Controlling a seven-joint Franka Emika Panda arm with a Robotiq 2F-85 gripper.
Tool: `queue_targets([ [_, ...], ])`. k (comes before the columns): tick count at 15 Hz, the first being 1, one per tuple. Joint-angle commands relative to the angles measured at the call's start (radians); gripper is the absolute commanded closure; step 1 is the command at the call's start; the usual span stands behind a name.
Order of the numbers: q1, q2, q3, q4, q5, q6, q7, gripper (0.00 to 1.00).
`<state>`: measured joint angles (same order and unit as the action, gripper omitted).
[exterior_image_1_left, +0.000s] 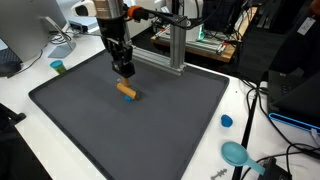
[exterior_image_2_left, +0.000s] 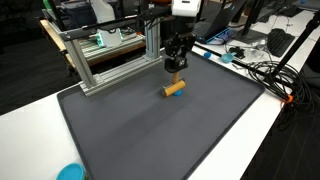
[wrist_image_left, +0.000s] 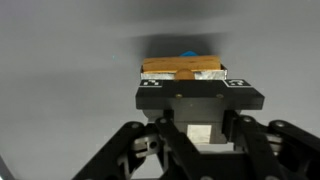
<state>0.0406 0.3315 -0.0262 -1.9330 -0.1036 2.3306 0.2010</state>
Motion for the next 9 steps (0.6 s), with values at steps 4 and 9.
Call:
queue_targets([
  [4,-0.004,0.04,0.006,0.002,0.031,0.066,-0.009,0.78],
  [9,-0.006,0.039,0.008,-0.002,0.039,0.095,-0.009,0.78],
])
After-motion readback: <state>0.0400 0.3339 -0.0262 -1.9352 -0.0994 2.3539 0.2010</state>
